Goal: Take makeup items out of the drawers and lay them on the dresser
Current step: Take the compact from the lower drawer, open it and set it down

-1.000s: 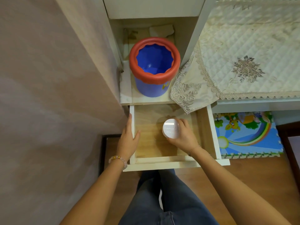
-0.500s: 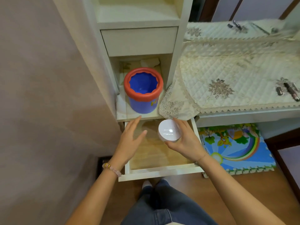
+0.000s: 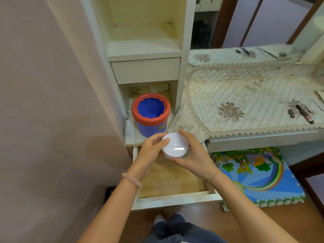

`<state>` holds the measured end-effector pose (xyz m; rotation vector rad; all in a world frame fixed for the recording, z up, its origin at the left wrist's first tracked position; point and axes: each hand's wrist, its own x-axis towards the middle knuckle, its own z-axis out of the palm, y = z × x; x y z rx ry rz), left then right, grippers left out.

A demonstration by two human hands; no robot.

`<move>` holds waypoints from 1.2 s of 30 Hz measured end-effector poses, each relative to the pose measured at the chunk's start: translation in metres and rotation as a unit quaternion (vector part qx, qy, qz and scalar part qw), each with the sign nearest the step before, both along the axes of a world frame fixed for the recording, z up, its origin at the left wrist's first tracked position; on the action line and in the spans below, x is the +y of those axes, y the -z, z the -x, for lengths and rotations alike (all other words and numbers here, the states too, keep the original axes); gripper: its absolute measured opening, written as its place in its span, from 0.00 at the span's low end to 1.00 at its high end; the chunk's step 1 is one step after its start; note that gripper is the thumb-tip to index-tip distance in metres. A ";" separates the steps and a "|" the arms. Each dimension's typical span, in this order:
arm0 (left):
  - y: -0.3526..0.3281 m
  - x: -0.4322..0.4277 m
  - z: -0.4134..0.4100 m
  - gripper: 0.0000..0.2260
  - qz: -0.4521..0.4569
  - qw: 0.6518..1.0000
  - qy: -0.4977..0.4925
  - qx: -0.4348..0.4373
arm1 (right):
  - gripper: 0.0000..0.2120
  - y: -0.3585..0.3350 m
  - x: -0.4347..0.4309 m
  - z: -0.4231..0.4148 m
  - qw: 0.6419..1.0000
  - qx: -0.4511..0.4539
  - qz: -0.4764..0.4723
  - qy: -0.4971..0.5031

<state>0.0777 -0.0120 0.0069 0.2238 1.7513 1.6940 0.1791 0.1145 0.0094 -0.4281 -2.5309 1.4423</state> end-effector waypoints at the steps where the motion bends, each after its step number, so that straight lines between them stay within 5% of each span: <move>1: -0.001 0.001 0.000 0.12 -0.004 1.000 -0.007 -0.005 | 0.39 0.001 0.000 0.001 1.000 0.004 0.018 0.003; 7: -0.001 0.003 0.007 0.11 -0.040 0.994 -0.070 -0.076 | 0.27 0.005 0.002 0.006 0.959 0.030 0.278 0.038; 12: 0.000 0.004 0.011 0.11 -0.052 0.991 -0.104 -0.062 | 0.23 0.014 -0.002 0.012 0.751 -0.015 0.653 0.096; 17: 0.004 0.007 0.013 0.09 0.010 0.993 -0.119 0.007 | 0.19 0.019 -0.008 0.020 0.679 -0.013 0.721 0.137; 26: 0.014 0.001 0.023 0.15 0.111 0.976 -0.014 0.188 | 0.16 0.017 -0.009 0.023 0.700 -0.003 0.705 0.113; 36: 0.016 -0.004 0.015 0.23 0.133 0.956 0.065 0.252 | 0.12 0.021 -0.013 0.023 0.691 -0.007 0.710 0.134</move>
